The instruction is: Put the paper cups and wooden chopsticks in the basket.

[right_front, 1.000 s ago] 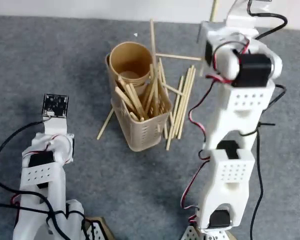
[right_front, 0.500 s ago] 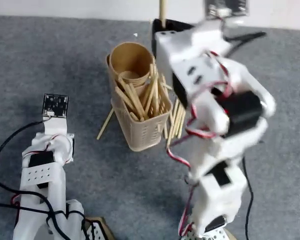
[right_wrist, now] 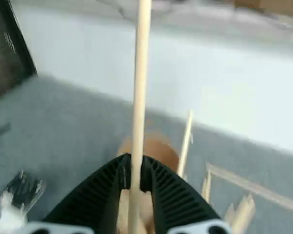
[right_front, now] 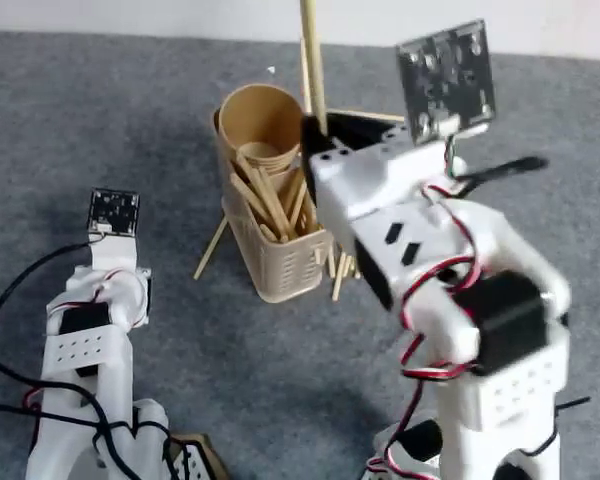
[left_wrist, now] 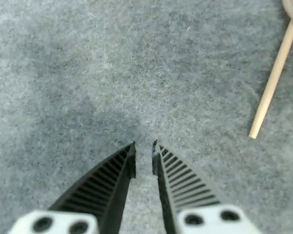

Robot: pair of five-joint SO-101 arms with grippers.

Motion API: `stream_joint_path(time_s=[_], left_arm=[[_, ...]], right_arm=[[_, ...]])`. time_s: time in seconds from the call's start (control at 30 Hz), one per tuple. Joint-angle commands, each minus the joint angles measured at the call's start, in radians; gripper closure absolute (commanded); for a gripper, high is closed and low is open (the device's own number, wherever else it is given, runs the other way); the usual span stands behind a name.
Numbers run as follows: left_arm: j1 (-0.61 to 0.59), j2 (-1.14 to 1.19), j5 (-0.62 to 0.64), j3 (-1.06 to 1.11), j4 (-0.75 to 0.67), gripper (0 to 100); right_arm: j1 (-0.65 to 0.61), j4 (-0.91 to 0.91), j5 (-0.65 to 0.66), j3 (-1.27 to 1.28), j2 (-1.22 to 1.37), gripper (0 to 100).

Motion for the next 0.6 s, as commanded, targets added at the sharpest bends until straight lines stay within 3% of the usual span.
stream_joint_path(time_s=[0.0,0.27,0.33,0.5,0.57], left_arm=[[0.013,0.001,-0.006,-0.007,-0.015,90],[0.013,0.001,-0.006,-0.007,-0.015,90],[0.013,0.001,-0.006,-0.007,-0.015,90],[0.013,0.001,-0.006,-0.007,-0.017,90],[0.013,0.001,-0.006,-0.007,-0.017,90]], right_arm=[[-0.005,-0.38,0.006,0.286,-0.036,99.4],[-0.004,-0.791,0.002,0.765,-0.041,98.9],[0.004,-0.774,0.005,0.834,-0.05,96.8],[0.018,-0.558,0.012,0.753,-0.188,74.9],[0.016,-0.49,0.066,0.699,-0.259,71.2]])
